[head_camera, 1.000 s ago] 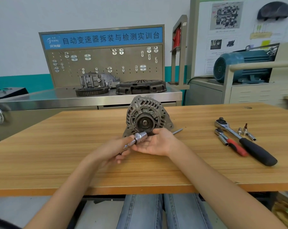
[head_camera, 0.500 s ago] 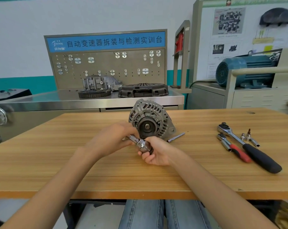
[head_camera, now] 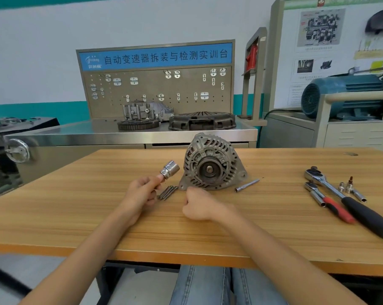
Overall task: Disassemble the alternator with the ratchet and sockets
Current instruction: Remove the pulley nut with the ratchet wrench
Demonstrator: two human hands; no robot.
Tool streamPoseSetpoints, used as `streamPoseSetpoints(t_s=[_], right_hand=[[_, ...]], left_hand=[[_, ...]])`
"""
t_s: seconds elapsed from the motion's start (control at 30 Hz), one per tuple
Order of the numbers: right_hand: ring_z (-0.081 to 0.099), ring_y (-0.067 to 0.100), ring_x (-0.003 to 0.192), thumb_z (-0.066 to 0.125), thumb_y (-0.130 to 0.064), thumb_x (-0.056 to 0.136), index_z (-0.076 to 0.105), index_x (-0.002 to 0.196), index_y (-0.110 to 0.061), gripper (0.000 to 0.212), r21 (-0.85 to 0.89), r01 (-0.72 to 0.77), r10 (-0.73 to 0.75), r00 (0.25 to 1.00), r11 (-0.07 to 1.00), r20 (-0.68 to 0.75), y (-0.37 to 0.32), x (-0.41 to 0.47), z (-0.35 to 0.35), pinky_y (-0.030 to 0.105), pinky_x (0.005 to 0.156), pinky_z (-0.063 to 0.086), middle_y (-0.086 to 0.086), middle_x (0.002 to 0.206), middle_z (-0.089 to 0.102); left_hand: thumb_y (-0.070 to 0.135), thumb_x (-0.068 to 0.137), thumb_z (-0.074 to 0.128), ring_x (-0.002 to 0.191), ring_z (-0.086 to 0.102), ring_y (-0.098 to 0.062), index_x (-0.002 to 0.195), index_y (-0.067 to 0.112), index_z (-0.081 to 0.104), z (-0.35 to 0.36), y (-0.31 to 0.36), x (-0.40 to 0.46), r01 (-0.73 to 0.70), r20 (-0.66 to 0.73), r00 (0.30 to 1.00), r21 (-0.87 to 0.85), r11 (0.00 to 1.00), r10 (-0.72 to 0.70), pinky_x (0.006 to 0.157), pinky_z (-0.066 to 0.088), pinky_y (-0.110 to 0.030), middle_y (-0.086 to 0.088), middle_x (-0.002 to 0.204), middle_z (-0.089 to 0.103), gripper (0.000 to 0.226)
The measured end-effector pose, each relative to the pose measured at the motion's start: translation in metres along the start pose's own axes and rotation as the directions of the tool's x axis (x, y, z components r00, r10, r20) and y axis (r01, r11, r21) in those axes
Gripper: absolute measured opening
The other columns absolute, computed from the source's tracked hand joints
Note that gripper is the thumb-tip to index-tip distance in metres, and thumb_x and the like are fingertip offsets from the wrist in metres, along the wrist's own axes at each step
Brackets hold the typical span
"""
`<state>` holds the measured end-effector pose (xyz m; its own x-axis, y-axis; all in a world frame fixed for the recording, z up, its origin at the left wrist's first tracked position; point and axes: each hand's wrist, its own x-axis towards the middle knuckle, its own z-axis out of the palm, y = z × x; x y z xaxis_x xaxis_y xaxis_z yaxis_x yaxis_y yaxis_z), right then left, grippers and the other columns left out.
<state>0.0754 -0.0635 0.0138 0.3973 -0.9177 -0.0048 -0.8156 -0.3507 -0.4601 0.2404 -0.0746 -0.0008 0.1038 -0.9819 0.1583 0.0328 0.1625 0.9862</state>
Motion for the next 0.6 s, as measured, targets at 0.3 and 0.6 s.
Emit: streamPoseSetpoints(t_s=[0.3,0.6], right_hand=[[0.054,0.025,0.111,0.059,-0.009,0.089,0.052,0.122,-0.004,0.035,0.128,0.058,-0.028,0.974,0.99,-0.223,-0.008,0.04,0.021,0.029,0.092,0.044,0.012,0.119,0.058],[0.058,0.025,0.108,0.043,-0.004,0.093,0.061,0.114,-0.005,0.028,0.239,-0.071,0.17,0.888,0.968,-0.426,0.002,0.034,0.025,0.033,0.093,0.048,0.012,0.117,0.062]], left_hand=[[0.018,0.096,0.056,0.035,0.032,-0.001,0.095,0.003,0.061,-0.01,0.0,0.005,0.085,-0.076,0.992,-0.194,0.977,-0.101,0.032,0.023,-0.013,0.0,0.068,0.047,0.016],[0.019,0.095,0.057,0.035,0.035,-0.001,0.109,0.003,0.057,-0.011,0.002,0.006,0.09,-0.094,0.989,-0.236,0.968,-0.115,0.032,0.024,-0.014,0.002,0.069,0.048,0.021]])
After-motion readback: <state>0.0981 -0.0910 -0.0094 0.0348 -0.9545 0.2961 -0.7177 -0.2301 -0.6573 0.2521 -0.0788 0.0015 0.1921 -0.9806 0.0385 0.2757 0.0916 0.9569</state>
